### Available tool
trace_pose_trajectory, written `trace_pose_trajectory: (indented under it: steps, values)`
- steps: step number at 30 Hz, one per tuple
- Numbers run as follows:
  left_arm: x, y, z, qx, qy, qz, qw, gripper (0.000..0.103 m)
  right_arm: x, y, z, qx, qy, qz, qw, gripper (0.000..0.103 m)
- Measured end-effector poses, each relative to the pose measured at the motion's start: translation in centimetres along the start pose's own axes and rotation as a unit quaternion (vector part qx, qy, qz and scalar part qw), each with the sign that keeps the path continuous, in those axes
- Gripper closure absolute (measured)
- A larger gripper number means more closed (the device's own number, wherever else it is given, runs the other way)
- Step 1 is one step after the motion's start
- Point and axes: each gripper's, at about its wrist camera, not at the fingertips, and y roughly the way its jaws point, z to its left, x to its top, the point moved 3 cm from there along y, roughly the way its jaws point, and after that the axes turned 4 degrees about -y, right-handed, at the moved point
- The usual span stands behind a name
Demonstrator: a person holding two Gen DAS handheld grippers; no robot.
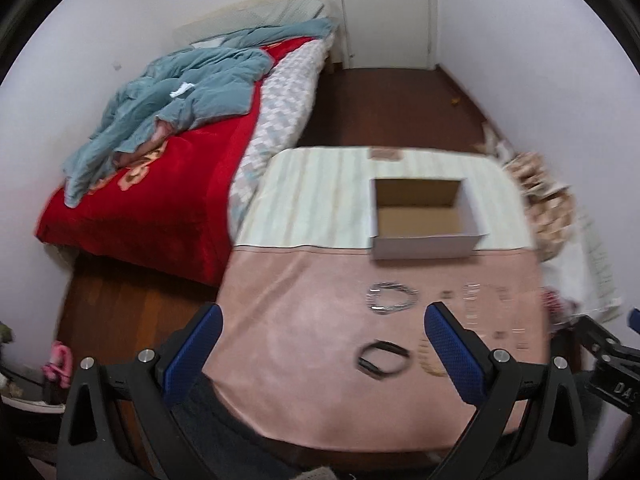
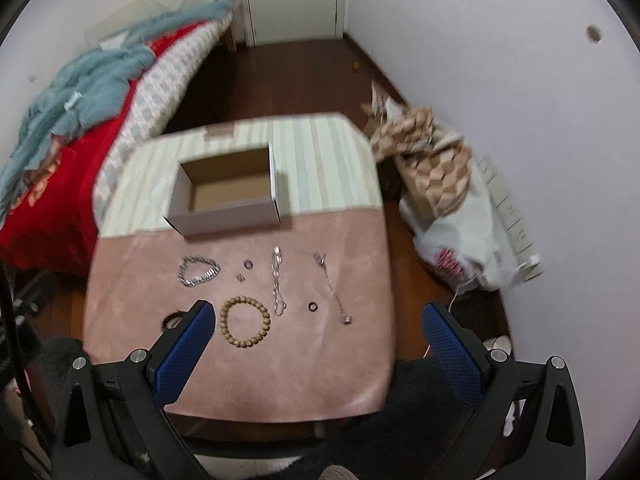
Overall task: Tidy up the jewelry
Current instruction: 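Grasp the black watch band with the left tool while the right tool grasps the wooden bead bracelet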
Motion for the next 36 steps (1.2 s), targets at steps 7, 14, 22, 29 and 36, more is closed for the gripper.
trace_pose_trajectory:
  steps: [7, 14, 22, 29, 36]
  values:
    - [-3.3, 9.8, 0.2, 0.032, 0.020, 0.084, 0.9958, 0.000, -2.8, 11.7, 2.3, 0.025, 0.005, 0.094, 0.995, 0.008]
    - [-6.3, 14.7, 0.0, 0.029, 0.022, 0.133, 0.9905, 0.000, -6.0, 19.2, 4.9, 0.050, 0.007, 0.142, 0.989, 0.041]
    - [-7.7, 17.3, 0.0, -0.008, 0.017, 0.165, 0.9861, 0.000, -7.1, 21.7, 7.8, 0.036, -0.024, 0.130, 0.991, 0.072]
    - [-8.2, 18.9, -1.5, -0.061, 0.024, 0.191, 0.9793, 0.001, -8.5, 20.7, 7.7, 0.031, -0.029, 0.132, 0.990, 0.094]
    - [-9.2, 20.7, -3.3, -0.094, 0.046, 0.212, 0.9715, 0.045, -8.9, 19.3, 5.8, 0.035, -0.023, 0.138, 0.990, 0.093]
